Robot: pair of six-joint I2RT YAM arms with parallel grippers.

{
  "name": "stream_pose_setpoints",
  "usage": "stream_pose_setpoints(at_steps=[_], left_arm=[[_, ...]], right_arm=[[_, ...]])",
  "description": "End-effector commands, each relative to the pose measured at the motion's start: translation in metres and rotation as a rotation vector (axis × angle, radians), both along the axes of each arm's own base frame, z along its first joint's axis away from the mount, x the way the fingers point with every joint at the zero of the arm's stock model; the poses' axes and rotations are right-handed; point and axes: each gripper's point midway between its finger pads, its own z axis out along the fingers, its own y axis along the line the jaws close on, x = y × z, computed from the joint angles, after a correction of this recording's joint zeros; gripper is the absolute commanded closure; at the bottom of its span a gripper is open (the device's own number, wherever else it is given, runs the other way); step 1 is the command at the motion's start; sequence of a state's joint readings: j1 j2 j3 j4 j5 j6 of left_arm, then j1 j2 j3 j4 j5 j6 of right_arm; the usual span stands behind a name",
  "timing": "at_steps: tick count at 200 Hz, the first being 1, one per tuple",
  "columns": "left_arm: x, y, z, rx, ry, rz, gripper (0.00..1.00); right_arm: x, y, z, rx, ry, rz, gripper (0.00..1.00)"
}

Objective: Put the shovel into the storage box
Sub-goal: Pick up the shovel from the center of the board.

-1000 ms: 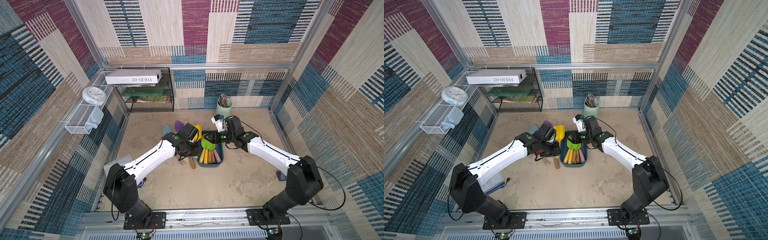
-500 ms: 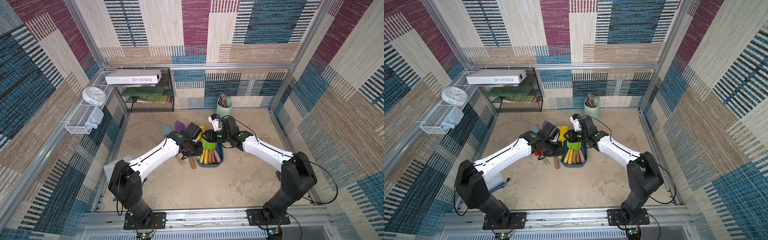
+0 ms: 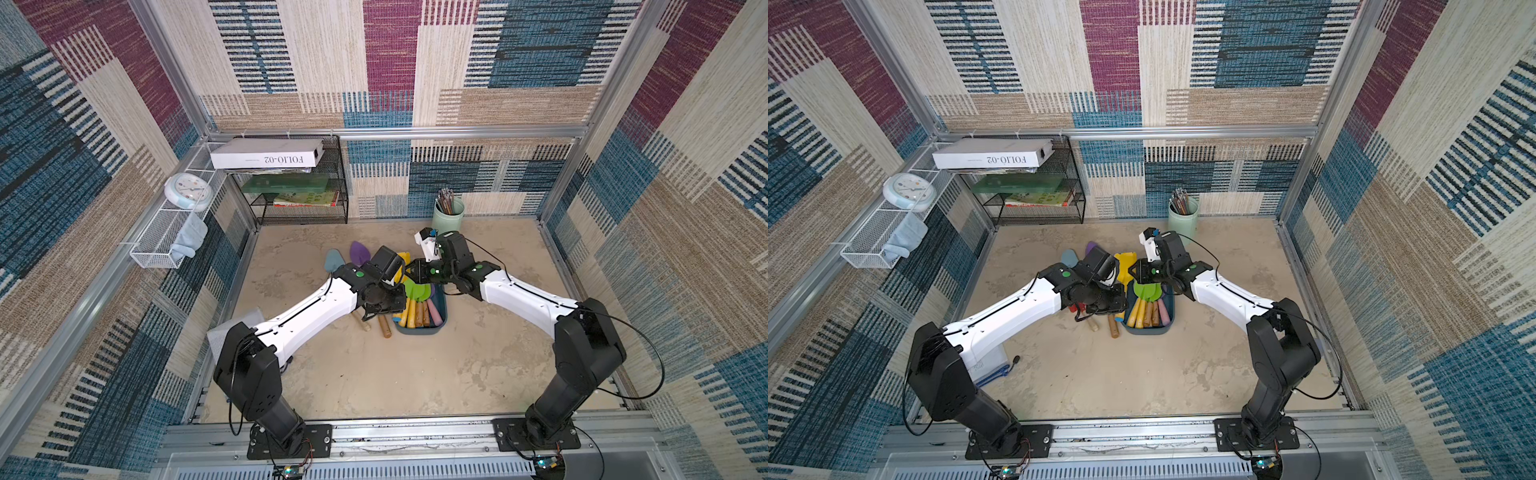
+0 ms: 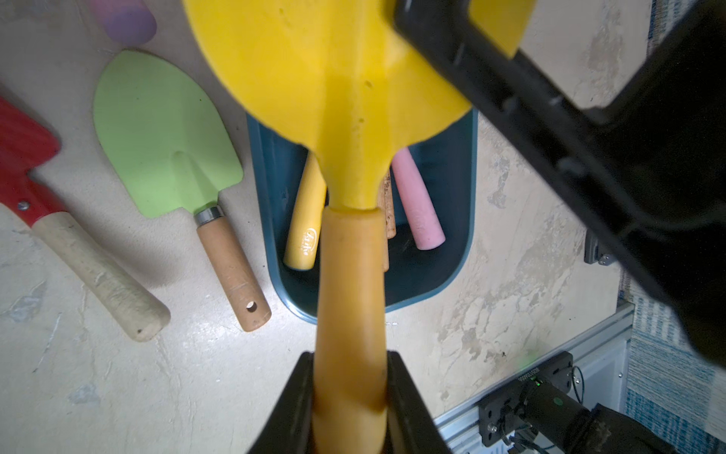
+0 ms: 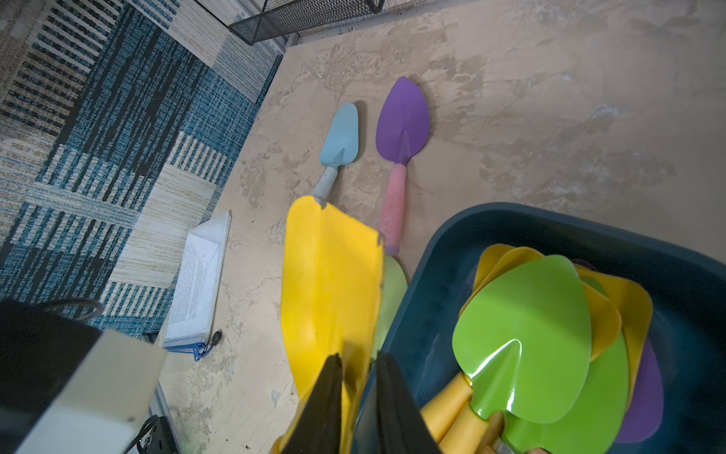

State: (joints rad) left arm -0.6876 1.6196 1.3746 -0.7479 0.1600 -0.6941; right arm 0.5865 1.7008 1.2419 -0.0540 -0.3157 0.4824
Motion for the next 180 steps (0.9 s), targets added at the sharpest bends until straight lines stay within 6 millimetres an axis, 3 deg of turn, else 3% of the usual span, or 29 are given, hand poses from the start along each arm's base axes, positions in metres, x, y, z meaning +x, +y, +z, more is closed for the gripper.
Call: stream_pose_setpoints(at_steps=[1, 12, 23, 41, 59, 84, 119, 180], left_arm=[[0.002, -0.006, 0.008, -0.038, -0.022, -0.007, 1.0], [0.003, -0.008, 0.009, -0.043, -0.021, -0.007, 1.0], [0.003, -0.009, 0.009, -0.046, -0.02, -0.008, 0.91], [0.003, -0.011, 0.012, -0.056, -0.023, -0.014, 0.71], [0.003, -0.013, 0.016, -0.066, -0.026, -0.017, 0.45], [0.003, -0.015, 0.021, -0.077, -0.033, -0.025, 0.28], [0.002, -0.017, 0.03, -0.091, -0.057, -0.04, 0.24], [-0.001, 0.002, 0.053, -0.072, -0.166, -0.028, 0.16]], right_arm=[[0.006, 0.001, 0.008, 0.015, -0.027, -0.014, 0.89], [0.006, 0.001, 0.009, 0.016, -0.028, -0.014, 0.93], [0.007, 0.001, 0.008, 0.015, -0.027, -0.017, 0.97], [0.008, 0.002, 0.009, 0.017, -0.028, -0.017, 1.0], [0.009, 0.003, 0.01, 0.018, -0.03, -0.018, 1.0], [0.012, 0.002, 0.011, 0.011, -0.035, -0.025, 1.0], [0.017, -0.001, 0.01, -0.022, -0.044, -0.044, 1.0], [0.033, -0.015, -0.011, -0.072, -0.028, -0.08, 1.0]])
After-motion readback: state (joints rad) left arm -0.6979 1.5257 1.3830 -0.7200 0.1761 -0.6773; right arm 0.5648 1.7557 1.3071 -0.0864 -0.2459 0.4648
